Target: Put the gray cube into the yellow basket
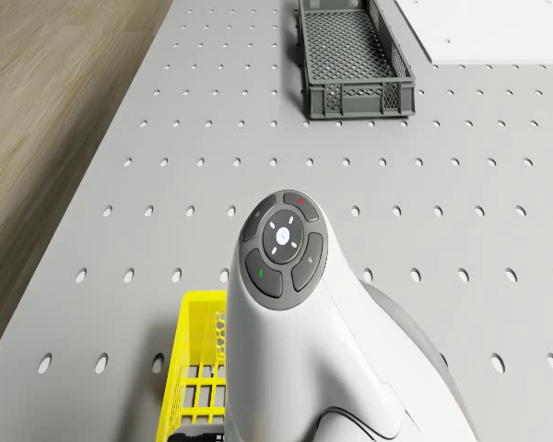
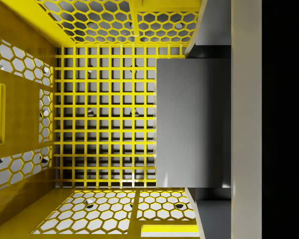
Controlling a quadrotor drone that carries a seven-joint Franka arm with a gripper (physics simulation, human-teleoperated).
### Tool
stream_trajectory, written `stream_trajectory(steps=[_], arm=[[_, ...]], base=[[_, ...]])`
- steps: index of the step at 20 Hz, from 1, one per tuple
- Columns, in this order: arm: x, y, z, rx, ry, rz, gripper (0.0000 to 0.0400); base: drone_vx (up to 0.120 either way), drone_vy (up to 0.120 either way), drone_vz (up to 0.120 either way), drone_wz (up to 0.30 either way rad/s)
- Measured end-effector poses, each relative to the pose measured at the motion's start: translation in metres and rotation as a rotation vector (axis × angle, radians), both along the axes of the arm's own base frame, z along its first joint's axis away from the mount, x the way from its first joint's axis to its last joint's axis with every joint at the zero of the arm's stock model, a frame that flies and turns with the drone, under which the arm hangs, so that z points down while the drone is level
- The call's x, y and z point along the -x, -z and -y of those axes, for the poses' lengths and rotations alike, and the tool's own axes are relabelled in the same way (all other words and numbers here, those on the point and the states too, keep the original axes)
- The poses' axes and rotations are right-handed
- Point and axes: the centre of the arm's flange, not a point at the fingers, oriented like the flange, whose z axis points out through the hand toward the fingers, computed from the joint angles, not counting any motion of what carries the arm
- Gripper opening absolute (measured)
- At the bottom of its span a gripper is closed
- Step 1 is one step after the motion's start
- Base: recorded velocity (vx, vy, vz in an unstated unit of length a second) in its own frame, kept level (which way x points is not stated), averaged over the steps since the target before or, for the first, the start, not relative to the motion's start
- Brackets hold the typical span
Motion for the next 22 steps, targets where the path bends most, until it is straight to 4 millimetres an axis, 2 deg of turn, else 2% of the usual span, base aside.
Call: stream_trajectory(steps=[11, 13, 15, 18, 22], arm=[[0.0, -0.039, 0.0, 0.0, 0.0, 0.0, 0.025], [0.0, -0.042, 0.0, 0.0, 0.0, 0.0, 0.0309], [0.0, -0.042, 0.0, 0.0, 0.0, 0.0, 0.0345], [0.0, -0.035, 0.0, 0.0, 0.0, 0.0, 0.0374], [0.0, -0.028, 0.0, 0.0, 0.0, 0.0, 0.0389]], base=[[0.0, 0.0, 0.0, 0.0], [0.0, 0.0, 0.0, 0.0], [0.0, 0.0, 0.0, 0.0], [0.0, 0.0, 0.0, 0.0], [0.0, 0.0, 0.0, 0.0]])
